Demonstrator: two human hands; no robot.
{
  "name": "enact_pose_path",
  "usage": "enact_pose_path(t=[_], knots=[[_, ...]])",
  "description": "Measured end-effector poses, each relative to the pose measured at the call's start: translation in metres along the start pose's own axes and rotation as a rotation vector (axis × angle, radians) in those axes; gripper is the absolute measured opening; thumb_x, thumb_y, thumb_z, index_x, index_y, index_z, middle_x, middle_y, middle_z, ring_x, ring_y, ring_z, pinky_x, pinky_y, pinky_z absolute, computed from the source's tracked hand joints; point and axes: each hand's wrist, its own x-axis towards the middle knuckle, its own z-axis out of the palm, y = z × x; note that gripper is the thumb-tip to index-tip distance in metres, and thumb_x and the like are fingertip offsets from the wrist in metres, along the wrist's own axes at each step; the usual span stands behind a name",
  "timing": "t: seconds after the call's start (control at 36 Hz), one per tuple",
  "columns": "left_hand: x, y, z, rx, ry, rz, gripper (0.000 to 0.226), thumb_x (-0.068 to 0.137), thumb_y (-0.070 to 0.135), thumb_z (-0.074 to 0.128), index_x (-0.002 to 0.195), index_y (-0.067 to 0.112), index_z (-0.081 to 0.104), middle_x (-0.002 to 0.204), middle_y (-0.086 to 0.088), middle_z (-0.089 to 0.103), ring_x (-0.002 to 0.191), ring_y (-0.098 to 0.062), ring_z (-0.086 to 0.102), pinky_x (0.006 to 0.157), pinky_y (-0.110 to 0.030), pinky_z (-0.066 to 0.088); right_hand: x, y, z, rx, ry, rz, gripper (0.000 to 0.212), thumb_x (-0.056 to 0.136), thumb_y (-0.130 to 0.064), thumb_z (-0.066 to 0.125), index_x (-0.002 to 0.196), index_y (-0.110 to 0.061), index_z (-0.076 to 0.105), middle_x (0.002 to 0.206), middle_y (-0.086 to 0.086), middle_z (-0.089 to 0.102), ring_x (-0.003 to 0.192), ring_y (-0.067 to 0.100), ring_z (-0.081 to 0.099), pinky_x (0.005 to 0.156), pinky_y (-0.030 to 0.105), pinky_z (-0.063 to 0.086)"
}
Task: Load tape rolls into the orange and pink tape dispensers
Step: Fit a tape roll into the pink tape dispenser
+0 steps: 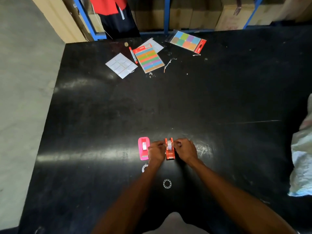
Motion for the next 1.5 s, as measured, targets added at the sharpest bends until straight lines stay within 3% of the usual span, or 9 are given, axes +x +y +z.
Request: enact_pose_path(t=[0.17,0.28,0.39,0.47,0.69,0.78,0.86,0.97,1.5], knots=[[-0.060,0.058,-0.055,0.037,0.106,0.226,0.021,0.094,0.002,0.054,0.101,0.011,0.072,0.090,-0.012,0.075,0.077,-0.024,0.071,0.074,-0.041,0.061,-0.025,-0.035,-0.007,-0.066,0.253,-0.180,0.019,0.095,-0.028,0.055,0.088,-0.018,0.069,0.086,0.008,0.072,0.079,0.029,0.066,0.066,0.032,0.046],[-0.049,0.045,-0.106,0.175,0.260,0.341,0.022,0.088,0.009,0.066,0.108,0.016,0.072,0.095,-0.005,0.077,0.084,-0.021,0.073,0.076,-0.035,0.061,-0.031,-0.063,0.010,-0.130,0.050,-0.465,0.011,0.090,-0.027,0.058,0.092,-0.023,0.068,0.091,-0.002,0.070,0.086,0.024,0.065,0.074,0.036,0.051],[-0.033,0.033,-0.144,0.350,0.045,0.361,0.064,0.079,-0.010,0.070,0.139,0.001,0.051,0.140,-0.009,0.054,0.128,-0.020,0.053,0.108,-0.027,0.041,-0.029,-0.082,0.033,-0.380,-0.148,-0.639,0.025,0.086,-0.031,0.061,0.107,-0.021,0.068,0.114,0.005,0.062,0.109,0.027,0.056,0.094,0.040,0.043],[-0.025,0.029,-0.158,0.601,-0.209,0.230,0.097,0.075,0.007,0.082,0.154,0.010,0.027,0.157,-0.009,0.032,0.145,-0.026,0.033,0.116,-0.026,0.028,-0.030,-0.088,0.048,-0.516,-0.152,-0.704,0.036,0.085,-0.033,0.064,0.118,-0.022,0.066,0.126,0.005,0.056,0.116,0.028,0.052,0.098,0.046,0.043],[0.020,-0.009,-0.143,0.679,-0.309,0.260,0.128,0.044,0.036,0.098,0.150,0.043,0.026,0.145,0.003,0.046,0.134,-0.022,0.047,0.108,-0.042,0.047,-0.035,-0.089,0.058,-0.621,-0.119,-0.656,0.029,0.086,-0.033,0.066,0.113,-0.024,0.070,0.125,0.002,0.050,0.119,0.026,0.046,0.096,0.045,0.037],[-0.004,0.017,-0.143,0.648,-0.314,0.278,0.125,0.053,0.014,0.097,0.153,0.037,0.026,0.147,-0.003,0.037,0.135,-0.028,0.038,0.106,-0.040,0.047,-0.040,-0.088,0.057,-0.616,-0.094,-0.647,0.022,0.091,-0.034,0.059,0.107,-0.022,0.068,0.122,0.002,0.052,0.118,0.025,0.046,0.095,0.045,0.033],[-0.009,0.023,-0.143,0.649,-0.291,0.330,0.114,0.061,0.021,0.094,0.154,0.030,0.029,0.151,-0.003,0.040,0.138,-0.028,0.033,0.108,-0.028,0.033,-0.038,-0.085,0.058,-0.581,-0.019,-0.638,0.022,0.094,-0.039,0.055,0.102,-0.021,0.061,0.114,0.002,0.057,0.108,0.025,0.051,0.090,0.044,0.040],[-0.012,0.020,-0.143,0.626,-0.245,0.341,0.110,0.058,0.028,0.095,0.150,0.031,0.034,0.149,0.002,0.044,0.136,-0.026,0.034,0.105,-0.023,0.030,-0.030,-0.089,0.059,-0.587,-0.009,-0.603,0.035,0.093,-0.037,0.057,0.126,-0.024,0.055,0.119,0.000,0.058,0.111,0.024,0.052,0.091,0.043,0.044],[-0.026,0.032,-0.143,0.609,-0.218,0.291,0.107,0.060,0.033,0.094,0.147,0.033,0.031,0.151,0.005,0.038,0.141,-0.027,0.027,0.113,-0.058,0.031,-0.001,-0.119,0.070,-0.730,-0.208,-0.413,0.039,0.084,-0.035,0.075,0.116,-0.013,0.068,0.125,0.009,0.049,0.113,0.032,0.056,0.097,0.045,0.048]])
